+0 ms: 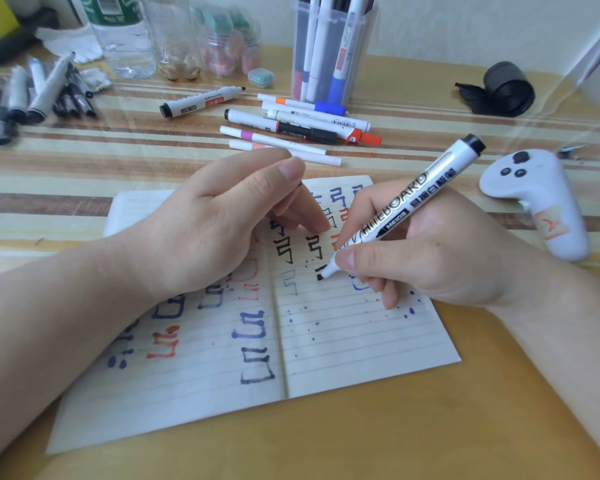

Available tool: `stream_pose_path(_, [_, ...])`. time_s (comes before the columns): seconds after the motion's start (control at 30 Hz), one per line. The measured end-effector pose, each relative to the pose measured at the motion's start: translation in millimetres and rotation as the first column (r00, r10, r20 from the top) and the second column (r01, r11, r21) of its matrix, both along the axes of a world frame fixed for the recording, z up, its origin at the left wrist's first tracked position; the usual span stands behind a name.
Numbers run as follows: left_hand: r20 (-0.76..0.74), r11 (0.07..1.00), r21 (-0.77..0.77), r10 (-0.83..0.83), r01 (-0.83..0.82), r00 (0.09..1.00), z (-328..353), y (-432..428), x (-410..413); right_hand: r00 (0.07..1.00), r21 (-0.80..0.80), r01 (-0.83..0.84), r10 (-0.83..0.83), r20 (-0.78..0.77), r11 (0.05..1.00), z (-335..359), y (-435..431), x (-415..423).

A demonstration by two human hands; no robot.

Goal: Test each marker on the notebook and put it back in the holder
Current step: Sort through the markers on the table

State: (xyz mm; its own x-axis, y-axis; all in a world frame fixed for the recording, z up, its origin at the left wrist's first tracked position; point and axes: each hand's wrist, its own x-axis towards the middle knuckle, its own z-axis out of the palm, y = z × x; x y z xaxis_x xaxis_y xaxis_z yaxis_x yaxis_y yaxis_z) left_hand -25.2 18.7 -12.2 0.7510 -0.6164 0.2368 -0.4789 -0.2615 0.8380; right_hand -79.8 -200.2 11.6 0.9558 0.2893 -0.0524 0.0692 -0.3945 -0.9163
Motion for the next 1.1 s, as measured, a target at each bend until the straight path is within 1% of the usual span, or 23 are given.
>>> stream_pose_path(0.3, [-0.005, 1.0, -0.018, 0.004, -0.004, 1.0, 3.2, -0.8, -3.2, 1.0, -0.029, -0.006, 0.007, 0.026, 1.0, -0.2, -0.3, -1.7])
stream_pose_path(0.43, [0.032, 0.999, 0.025, 0.031, -0.032, 0.999, 1.7, -2.3, -2.1, 1.0, -0.055, 0.015, -0.014, 0.022, 0.998, -0.4, 0.9, -1.7])
stream_pose_path(0.7, [0.059, 0.998, 0.045, 0.038, -0.04, 0.998, -1.8, -0.9, 0.4, 1.0, -0.065, 0.005, -0.004, 0.008, 0.998, 3.8, 1.9, -3.2])
stream_pose_path(0.87, [0.049, 0.999, 0.047, 0.02, -0.022, 0.999, -0.7, -0.5, 0.1, 0.999, -0.142, 0.038, -0.035, 0.024, 0.989, 7.8, 3.3, -2.5])
stream_pose_path(0.97, [0.053, 0.998, 0.054, 0.029, -0.032, 0.998, -1.8, 0.2, 0.3, 0.997, -0.15, 0.076, -0.072, 0.034, 0.986, 7.0, 3.4, -3.2])
stream_pose_path(1.03, [0.047, 0.999, 0.039, 0.032, -0.034, 0.998, -1.2, 0.3, 0.0, 0.996, -0.149, 0.087, -0.084, 0.03, 0.985, 7.9, 3.8, -4.6])
stream_pose_path(1.1, [0.046, 0.999, 0.041, 0.027, -0.029, 0.999, -0.3, -0.1, -0.5, 0.997, -0.17, 0.079, -0.082, -0.011, 0.982, 6.1, 5.2, -1.1])
